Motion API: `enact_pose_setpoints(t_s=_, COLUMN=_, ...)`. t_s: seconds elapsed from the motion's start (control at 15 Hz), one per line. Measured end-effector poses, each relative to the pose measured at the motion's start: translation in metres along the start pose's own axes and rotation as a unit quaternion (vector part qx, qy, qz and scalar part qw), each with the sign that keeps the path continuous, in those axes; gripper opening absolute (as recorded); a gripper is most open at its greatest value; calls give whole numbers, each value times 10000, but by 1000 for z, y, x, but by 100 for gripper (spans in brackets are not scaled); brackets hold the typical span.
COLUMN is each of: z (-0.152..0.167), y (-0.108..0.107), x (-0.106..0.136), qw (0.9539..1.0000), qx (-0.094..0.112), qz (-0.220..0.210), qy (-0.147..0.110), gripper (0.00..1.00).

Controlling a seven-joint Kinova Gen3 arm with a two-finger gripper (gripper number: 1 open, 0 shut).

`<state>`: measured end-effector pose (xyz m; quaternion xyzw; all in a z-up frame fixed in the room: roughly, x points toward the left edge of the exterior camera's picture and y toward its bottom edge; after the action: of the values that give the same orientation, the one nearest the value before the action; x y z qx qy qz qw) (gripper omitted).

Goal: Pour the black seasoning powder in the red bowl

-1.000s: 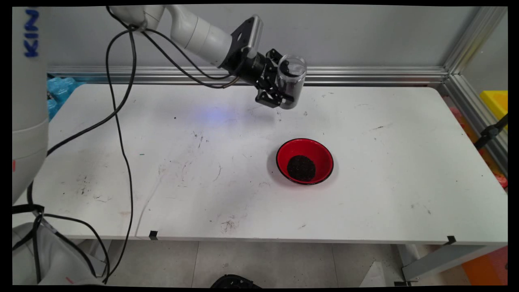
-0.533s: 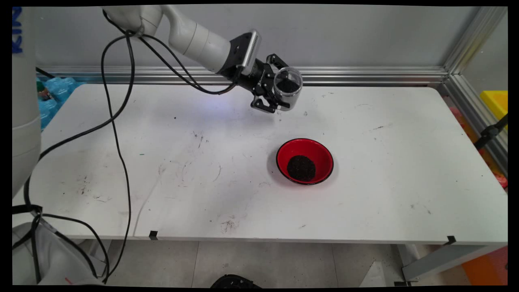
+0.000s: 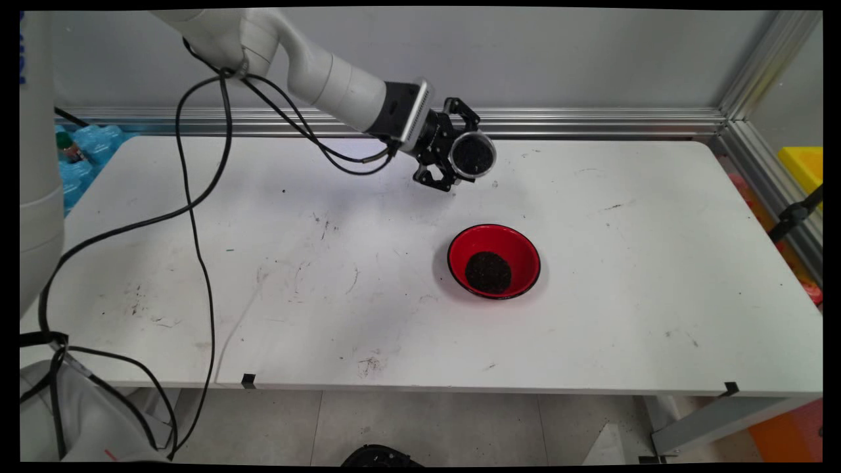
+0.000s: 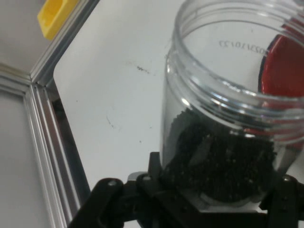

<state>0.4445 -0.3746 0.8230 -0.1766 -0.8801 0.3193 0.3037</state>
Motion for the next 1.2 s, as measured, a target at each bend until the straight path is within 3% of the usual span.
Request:
enact_pose_setpoints(t_s=0.6, z=18, y=16, x=4, qw=9968, qx=93, qz=782, qy=-170, gripper=0)
enact_pose_setpoints(t_s=1.2, z=30, y=29, x=13, qw=9887, qx=226, qz=1451, qy=-288, gripper=0)
